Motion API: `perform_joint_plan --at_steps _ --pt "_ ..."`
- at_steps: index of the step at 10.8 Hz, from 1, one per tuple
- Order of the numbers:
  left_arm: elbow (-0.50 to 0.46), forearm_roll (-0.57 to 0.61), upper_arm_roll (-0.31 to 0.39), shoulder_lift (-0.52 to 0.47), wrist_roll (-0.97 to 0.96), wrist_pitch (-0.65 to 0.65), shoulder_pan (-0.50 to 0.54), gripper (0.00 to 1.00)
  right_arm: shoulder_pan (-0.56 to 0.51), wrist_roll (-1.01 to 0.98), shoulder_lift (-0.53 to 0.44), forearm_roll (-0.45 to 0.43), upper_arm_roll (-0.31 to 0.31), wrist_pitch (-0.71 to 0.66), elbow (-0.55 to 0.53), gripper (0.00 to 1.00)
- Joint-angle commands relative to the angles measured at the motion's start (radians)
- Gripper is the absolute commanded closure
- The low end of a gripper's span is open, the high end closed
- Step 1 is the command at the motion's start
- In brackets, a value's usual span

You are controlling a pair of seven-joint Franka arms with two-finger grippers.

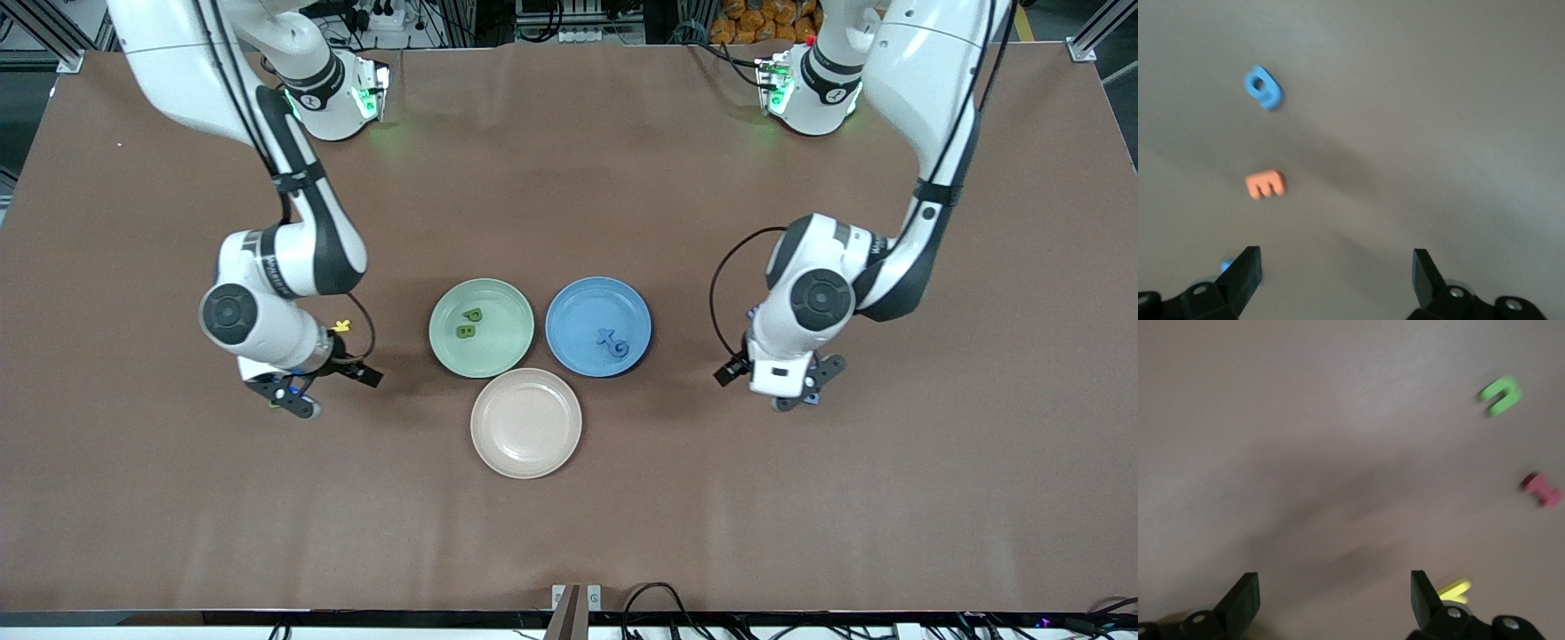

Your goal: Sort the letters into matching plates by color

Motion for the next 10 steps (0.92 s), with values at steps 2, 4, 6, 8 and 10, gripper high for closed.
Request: perform_joint_plan --at_steps 2,4,6,8,10 --pt "0.027 0.014 0.076 0.017 -0.040 -0.013 0.063 0.00 -0.117 -0.207 -0.015 -0.071 0.011 -0.007 -0.003 0.00" --pt "0.043 0.011 0.128 0.042 -0.061 -0.003 0.055 0.00 -0.157 -0.366 -0.010 -0.104 0.011 0.000 -0.003 0.00" --pt "0.056 -0.044 0.132 0.072 -0.110 0.058 0.063 0.00 -0.187 -0.533 -0.009 -0.144 0.013 0.028 -0.003 0.00" --pt "0.056 -0.101 0.145 0.103 -0.153 0.146 0.064 0.00 -0.211 -0.682 0.000 -0.156 0.013 0.087 -0.007 0.00" --pt "0.056 -0.126 0.147 0.129 -0.173 0.206 0.066 0.00 -0.246 -0.758 0.022 -0.194 0.016 0.132 -0.009 0.00"
